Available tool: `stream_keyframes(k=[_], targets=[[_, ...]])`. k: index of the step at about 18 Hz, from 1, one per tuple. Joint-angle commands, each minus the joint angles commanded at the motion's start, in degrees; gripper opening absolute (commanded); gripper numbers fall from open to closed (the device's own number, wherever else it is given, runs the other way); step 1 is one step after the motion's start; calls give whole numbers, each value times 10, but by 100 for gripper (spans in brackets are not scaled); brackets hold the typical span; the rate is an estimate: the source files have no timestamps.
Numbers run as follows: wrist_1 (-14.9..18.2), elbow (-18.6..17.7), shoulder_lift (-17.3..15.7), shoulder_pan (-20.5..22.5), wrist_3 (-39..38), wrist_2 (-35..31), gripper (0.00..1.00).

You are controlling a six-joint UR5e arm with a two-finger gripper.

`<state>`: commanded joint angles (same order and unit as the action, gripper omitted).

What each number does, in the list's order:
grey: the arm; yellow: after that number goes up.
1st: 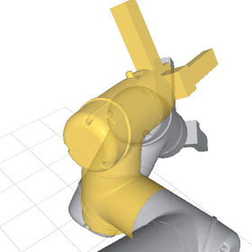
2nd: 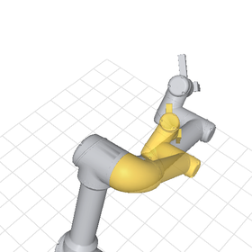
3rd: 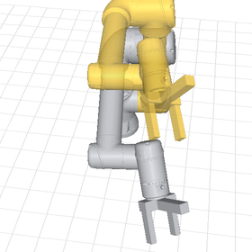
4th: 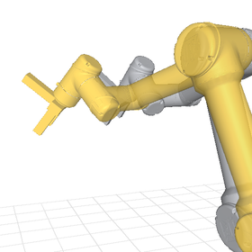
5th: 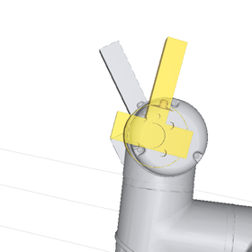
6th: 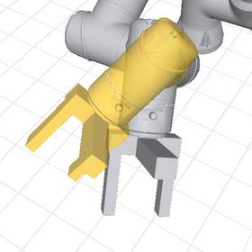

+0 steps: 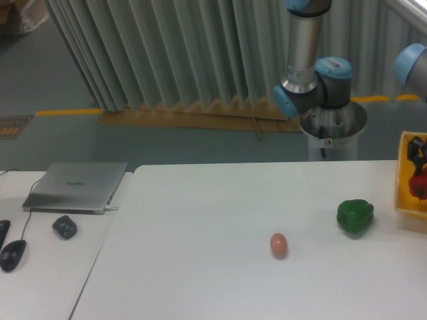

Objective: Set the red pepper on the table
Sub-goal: 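Lift the red pepper out of the crate and move it over the table, then lower the red pepper onto the table beside the green pepper and release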

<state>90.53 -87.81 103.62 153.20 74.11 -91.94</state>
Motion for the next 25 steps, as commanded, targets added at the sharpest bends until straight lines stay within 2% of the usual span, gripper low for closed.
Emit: stream_keyframes(k=[2,5,13,15,25], targets=[[-3,18,11,-39,-62,3,44],[-12,26,18,-71,-94,9,44],[-123,27,57,-153,-247,15,44],[-149,31,63,-164,-255,14,44],[-220,24,83,-192,-256,6,44]])
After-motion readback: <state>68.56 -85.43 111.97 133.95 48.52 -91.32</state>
